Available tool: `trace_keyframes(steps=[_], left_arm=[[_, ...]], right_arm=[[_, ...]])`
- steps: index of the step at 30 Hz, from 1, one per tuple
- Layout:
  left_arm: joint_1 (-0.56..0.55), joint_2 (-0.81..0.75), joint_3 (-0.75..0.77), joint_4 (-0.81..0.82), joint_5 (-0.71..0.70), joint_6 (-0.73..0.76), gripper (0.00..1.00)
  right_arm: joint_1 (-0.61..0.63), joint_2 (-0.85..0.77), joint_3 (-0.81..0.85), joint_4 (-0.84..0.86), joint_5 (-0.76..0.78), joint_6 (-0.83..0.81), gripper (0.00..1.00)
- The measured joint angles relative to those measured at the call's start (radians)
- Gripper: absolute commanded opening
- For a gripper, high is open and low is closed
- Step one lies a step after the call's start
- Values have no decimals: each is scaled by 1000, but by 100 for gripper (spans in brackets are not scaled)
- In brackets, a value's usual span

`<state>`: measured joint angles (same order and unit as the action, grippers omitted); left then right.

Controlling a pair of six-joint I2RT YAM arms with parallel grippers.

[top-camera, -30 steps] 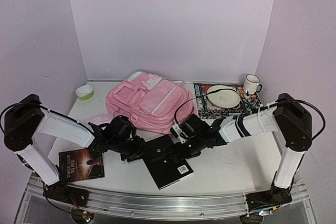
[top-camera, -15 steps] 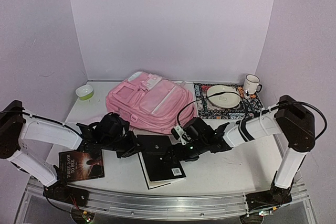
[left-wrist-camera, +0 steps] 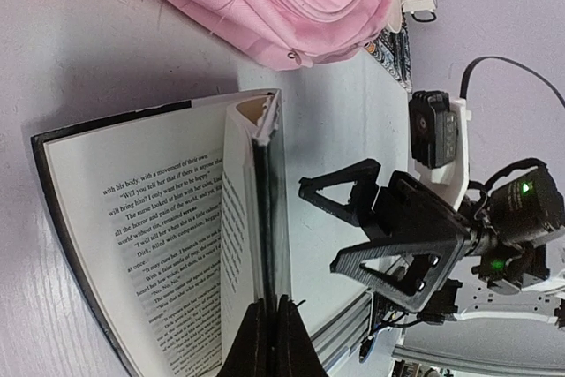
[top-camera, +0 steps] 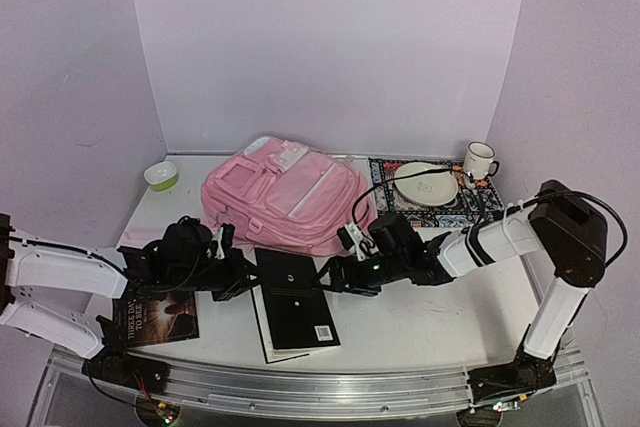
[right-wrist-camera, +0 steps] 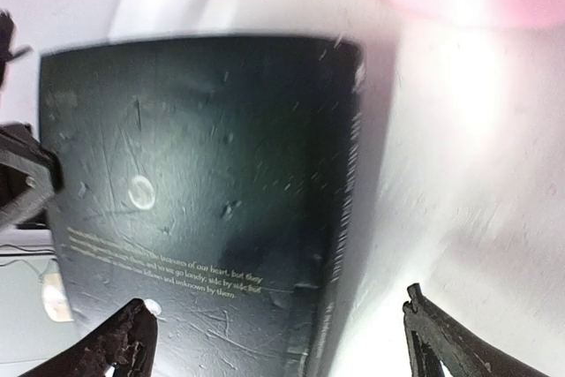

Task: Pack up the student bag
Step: Pick up the book at the center of the board, then pass from the left arm to the right

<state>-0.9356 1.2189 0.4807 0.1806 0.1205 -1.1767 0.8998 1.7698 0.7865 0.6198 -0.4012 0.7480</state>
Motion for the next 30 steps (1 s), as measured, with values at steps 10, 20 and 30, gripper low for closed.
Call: trace_keyframes(steps=[10,20,30], left_arm=[[-2,-63,-96,143,15,34,0],[-1,-94,-146,220,26,49,0],[-2,-127,-156,289,35,58,0]], right_arm=[[-29,6,-12,208,-154,68,97],[-31,70,-25,323,-199,102,97],[-43,91,-62,357,-183,102,89]])
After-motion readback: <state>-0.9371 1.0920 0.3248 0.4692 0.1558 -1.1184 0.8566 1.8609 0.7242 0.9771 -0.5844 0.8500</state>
